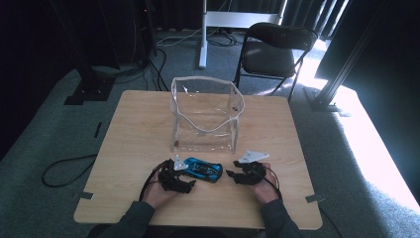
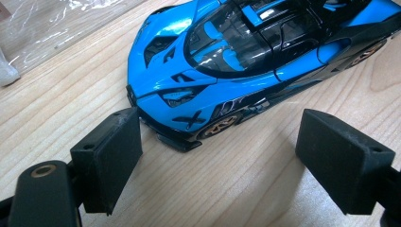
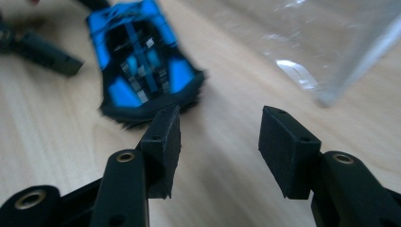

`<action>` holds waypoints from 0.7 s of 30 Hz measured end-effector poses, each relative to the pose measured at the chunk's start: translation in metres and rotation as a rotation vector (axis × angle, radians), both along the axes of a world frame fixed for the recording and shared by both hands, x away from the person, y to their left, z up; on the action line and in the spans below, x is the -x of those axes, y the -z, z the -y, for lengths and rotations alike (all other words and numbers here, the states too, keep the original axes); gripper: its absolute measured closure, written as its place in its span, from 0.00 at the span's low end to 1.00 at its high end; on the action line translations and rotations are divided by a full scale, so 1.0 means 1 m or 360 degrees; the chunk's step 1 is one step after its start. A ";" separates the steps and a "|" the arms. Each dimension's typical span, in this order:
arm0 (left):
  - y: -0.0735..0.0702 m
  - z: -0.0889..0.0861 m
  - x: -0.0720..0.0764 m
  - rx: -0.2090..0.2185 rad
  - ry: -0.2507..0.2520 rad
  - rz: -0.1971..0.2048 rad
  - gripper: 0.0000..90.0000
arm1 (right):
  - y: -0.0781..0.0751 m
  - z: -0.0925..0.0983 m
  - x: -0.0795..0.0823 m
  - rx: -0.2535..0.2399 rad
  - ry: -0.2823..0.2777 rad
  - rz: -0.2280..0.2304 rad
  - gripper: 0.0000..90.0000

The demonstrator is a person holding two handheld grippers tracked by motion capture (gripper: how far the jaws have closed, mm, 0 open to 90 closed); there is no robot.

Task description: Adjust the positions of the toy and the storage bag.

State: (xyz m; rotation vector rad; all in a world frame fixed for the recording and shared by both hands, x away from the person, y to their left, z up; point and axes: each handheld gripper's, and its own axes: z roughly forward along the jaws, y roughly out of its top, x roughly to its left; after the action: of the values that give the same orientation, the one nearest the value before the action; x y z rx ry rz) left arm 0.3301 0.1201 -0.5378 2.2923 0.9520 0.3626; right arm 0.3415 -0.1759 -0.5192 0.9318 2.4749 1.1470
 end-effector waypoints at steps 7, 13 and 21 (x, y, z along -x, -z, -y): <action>0.001 -0.001 -0.002 0.0007 -0.0007 0.0006 0.16 | 0.008 -0.012 -0.002 0.0089 -0.0017 -0.0018 0.55; 0.001 0.002 -0.002 0.0008 0.0003 0.0006 0.16 | 0.015 -0.016 -0.001 0.0121 -0.0041 -0.0067 0.55; 0.002 0.010 -0.001 0.0019 0.0037 0.0020 0.16 | 0.008 -0.007 -0.002 0.0042 0.0024 -0.0012 0.57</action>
State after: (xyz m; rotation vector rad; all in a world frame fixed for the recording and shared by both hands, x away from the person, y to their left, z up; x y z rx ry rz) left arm 0.3313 0.1104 -0.5395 2.2858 0.9179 0.3606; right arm 0.3431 -0.1685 -0.5268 0.9474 2.4788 1.1053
